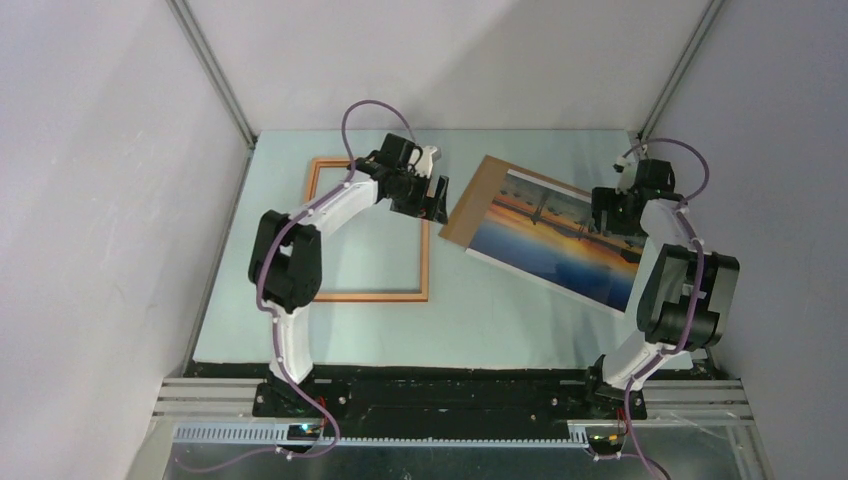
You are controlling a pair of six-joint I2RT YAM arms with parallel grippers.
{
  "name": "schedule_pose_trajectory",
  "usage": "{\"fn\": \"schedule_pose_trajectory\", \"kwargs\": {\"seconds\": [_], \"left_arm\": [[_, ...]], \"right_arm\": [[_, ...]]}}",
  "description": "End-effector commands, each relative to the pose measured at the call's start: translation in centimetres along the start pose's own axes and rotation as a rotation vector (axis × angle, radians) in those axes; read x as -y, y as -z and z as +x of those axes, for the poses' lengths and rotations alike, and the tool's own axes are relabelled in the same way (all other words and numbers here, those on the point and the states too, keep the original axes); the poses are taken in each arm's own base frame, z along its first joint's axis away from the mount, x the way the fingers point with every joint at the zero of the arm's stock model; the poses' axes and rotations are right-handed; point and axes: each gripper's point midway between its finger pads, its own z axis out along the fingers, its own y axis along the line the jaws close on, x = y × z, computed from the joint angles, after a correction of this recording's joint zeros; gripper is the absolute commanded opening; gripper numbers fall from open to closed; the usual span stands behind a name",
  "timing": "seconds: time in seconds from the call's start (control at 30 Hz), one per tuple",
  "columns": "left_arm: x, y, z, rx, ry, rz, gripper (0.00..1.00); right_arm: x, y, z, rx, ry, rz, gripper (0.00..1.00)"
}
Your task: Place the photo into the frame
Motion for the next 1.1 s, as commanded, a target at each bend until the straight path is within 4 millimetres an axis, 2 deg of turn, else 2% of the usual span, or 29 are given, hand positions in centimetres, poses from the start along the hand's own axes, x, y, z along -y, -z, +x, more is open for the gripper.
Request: {"fn": "schedule_pose_trajectory", "kwargs": {"seconds": [0.0,0.27,0.53,0.67,1.07], "left_arm": [[1.8,-1.5,-1.5,0.020,0.056,0.009,0.94],[3.5,-4.2,-0.3,-0.024,0.059,-0.012,0.94],[5.3,-6.0,3.3,-0.109,0.098,-0.015,0.94],[5.9,-6.9,4.0,-0.124,0.100,-0.017,0.94],[6.3,-7.8,5.5,-0.143,0.103,-0.057,0.94]], "right_arm": [[1.0,1.0,1.6,-0.030,-0.060,0.003,0.87],[3.2,0.5,4.5,-0.100,-0.127,-0.010,0.86],[5.2,-0.2,6.5,-0.139,-0.157,0.004,0.85],[5.9,-0.6,7.3,-0.156,-0.169,0.003,0.85],[4.9,-2.2,9.7,-0.234,-0.177,-0.082,0.83]]}}
